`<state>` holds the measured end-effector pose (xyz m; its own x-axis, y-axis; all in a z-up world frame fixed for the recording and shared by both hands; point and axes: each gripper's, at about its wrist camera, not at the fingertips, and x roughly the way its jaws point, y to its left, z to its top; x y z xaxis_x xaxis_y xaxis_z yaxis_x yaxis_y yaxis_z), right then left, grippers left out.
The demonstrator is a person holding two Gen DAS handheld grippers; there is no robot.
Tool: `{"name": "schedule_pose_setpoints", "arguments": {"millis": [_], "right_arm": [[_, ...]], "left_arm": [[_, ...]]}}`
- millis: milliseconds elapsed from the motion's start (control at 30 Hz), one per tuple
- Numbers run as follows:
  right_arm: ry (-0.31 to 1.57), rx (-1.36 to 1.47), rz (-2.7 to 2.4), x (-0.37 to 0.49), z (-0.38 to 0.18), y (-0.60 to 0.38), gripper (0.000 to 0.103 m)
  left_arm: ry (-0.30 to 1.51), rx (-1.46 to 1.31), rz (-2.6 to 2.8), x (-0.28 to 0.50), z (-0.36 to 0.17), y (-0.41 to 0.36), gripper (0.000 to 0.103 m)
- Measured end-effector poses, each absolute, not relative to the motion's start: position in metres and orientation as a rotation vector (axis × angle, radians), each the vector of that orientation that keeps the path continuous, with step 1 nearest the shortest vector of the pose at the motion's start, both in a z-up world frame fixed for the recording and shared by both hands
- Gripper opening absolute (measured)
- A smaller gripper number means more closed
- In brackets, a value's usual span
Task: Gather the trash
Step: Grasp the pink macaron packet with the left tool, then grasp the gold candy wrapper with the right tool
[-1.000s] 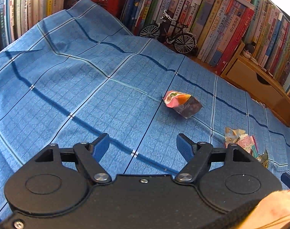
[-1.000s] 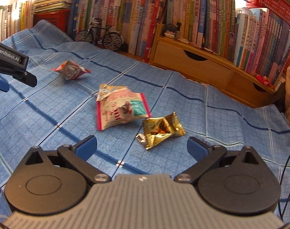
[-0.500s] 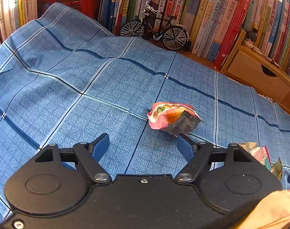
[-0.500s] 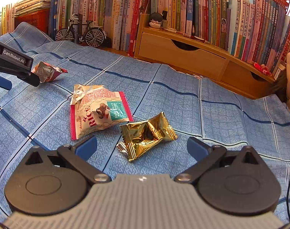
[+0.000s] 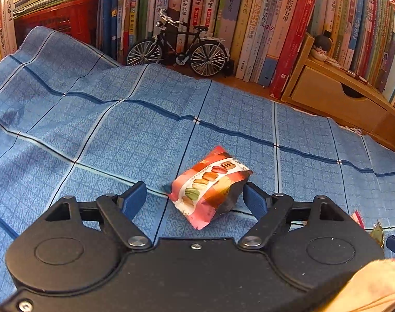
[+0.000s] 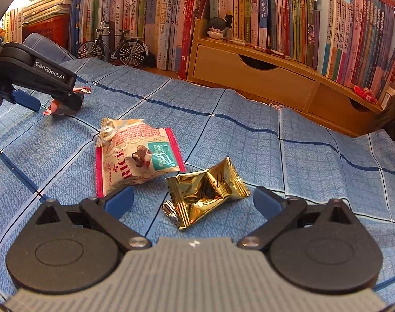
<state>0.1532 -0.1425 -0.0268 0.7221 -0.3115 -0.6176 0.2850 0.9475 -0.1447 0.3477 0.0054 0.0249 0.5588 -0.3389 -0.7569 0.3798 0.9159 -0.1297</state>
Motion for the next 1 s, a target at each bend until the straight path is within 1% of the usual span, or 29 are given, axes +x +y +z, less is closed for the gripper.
{"name": "schedule_pose_setpoints", "arguments": {"millis": [233, 400, 467, 500, 533, 567, 633, 700, 767, 800, 867, 900, 1000], "right_arm": [[0.697, -0.032, -0.330, 0.154, -0.029, -0.144, 0.102], [0.699, -0.035, -0.326, 0.154, -0.029, -0.145, 0.102], [0.700, -0.032, -0.317, 0.154, -0.029, -0.145, 0.101], [0.699, -0.023, -0.306, 0.153, -0.028, -0.146, 0.095], [0.699, -0.010, -0.294, 0.152, -0.028, -0.147, 0.092], [0.701, 0.003, -0.286, 0.152, -0.028, -0.147, 0.086], [0.700, 0.017, -0.276, 0.152, -0.029, -0.147, 0.083], [0.694, 0.012, -0.268, 0.153, -0.028, -0.146, 0.079], [0.688, 0.013, -0.257, 0.152, -0.028, -0.145, 0.067], [0.686, 0.009, -0.258, 0.153, -0.027, -0.144, 0.065], [0.684, 0.006, -0.259, 0.152, -0.027, -0.144, 0.064], [0.683, 0.006, -0.258, 0.152, -0.027, -0.144, 0.060], [0.678, -0.001, -0.260, 0.152, -0.026, -0.143, 0.054]], "left_arm": [[0.847, 0.148, -0.453, 0.341, 0.022, -0.013, 0.086], [0.862, 0.141, -0.438, 0.350, 0.016, -0.015, 0.086], [0.855, 0.141, -0.454, 0.353, 0.016, -0.017, 0.083], [0.857, 0.141, -0.461, 0.354, 0.015, -0.018, 0.078], [0.861, 0.137, -0.468, 0.355, 0.015, -0.019, 0.071], [0.865, 0.131, -0.474, 0.355, 0.014, -0.019, 0.068], [0.860, 0.122, -0.485, 0.353, 0.014, -0.019, 0.067], [0.845, 0.132, -0.489, 0.350, 0.015, -0.020, 0.063], [0.844, 0.139, -0.504, 0.349, 0.015, -0.020, 0.062], [0.843, 0.141, -0.509, 0.348, 0.016, -0.020, 0.062], [0.844, 0.141, -0.509, 0.348, 0.017, -0.019, 0.062], [0.847, 0.138, -0.508, 0.348, 0.018, -0.018, 0.062], [0.851, 0.130, -0.499, 0.348, 0.019, -0.015, 0.062]]}}
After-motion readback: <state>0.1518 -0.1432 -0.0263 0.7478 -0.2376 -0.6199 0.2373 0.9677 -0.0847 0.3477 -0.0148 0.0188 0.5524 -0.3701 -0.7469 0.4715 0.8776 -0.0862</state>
